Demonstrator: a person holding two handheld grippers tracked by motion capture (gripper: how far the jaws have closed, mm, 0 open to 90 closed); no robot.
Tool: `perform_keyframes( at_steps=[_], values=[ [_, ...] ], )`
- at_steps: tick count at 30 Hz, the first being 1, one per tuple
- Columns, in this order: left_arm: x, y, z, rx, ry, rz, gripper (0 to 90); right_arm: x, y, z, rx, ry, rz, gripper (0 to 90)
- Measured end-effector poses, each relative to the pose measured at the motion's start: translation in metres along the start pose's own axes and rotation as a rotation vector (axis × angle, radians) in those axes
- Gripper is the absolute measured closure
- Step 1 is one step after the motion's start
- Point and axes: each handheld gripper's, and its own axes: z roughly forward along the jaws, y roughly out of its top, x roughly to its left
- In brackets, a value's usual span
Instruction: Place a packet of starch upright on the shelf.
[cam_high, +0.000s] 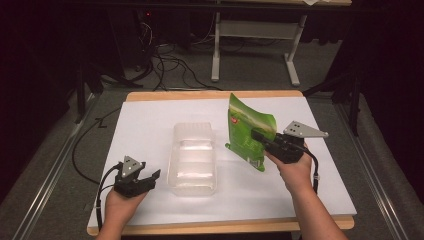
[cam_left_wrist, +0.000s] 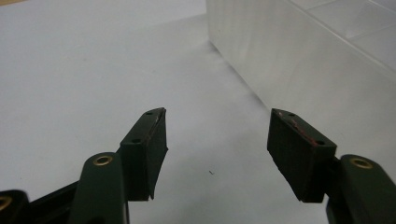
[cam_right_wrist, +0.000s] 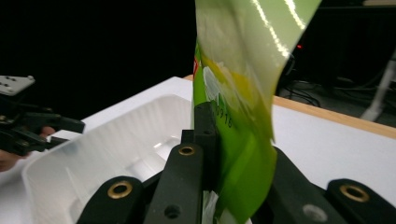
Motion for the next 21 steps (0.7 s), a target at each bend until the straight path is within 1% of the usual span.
perform_keyframes(
  at_steps=[2, 3, 10, 11, 12, 13, 14, 15, 17, 18, 19, 21],
  values=[
    [0.000, 0.000, -0.001, 0.002, -0.003, -0.001, 38.3, 0.005, 0.006, 0.008, -0.008, 0.036, -0.010, 86.8],
    [0.000, 0.000, -0.001, 0.001, -0.002, 0.000, 38.3, 0.005, 0.006, 0.008, -0.008, 0.036, -0.010, 86.8],
    [0.000, 0.000, -0.001, -0.001, -0.001, 0.000, 38.3, 0.016, 0.020, 0.027, -0.021, 0.110, -0.039, 86.8],
    [0.000, 0.000, -0.001, -0.002, 0.000, 0.000, 38.3, 0.017, 0.021, 0.030, -0.025, 0.122, -0.040, 86.8],
    [0.000, 0.000, -0.001, -0.004, -0.001, -0.003, 38.3, 0.020, 0.024, 0.035, -0.032, 0.146, -0.039, 86.8],
    [0.000, 0.000, 0.000, -0.003, -0.001, -0.001, 38.3, 0.020, 0.024, 0.035, -0.032, 0.146, -0.039, 86.8],
    [-0.001, 0.000, 0.000, -0.003, 0.000, 0.000, 38.3, 0.022, 0.027, 0.041, -0.035, 0.179, -0.044, 86.8],
    [-0.001, 0.000, 0.000, -0.003, 0.000, 0.000, 38.3, 0.022, 0.027, 0.041, -0.035, 0.179, -0.044, 86.8],
    [-0.001, 0.000, 0.000, -0.002, 0.001, 0.000, 38.3, 0.025, 0.029, 0.047, -0.036, 0.211, -0.047, 86.8],
    [-0.001, 0.000, 0.000, -0.002, 0.002, 0.001, 38.3, 0.029, 0.031, 0.053, -0.032, 0.234, -0.060, 86.8],
    [-0.001, 0.000, 0.000, -0.002, 0.002, 0.001, 38.3, 0.029, 0.031, 0.053, -0.032, 0.234, -0.060, 86.8],
    [0.000, 0.000, -0.001, -0.001, 0.003, 0.003, 38.3, 0.032, 0.032, 0.059, -0.028, 0.257, -0.065, 86.8]
  ],
)
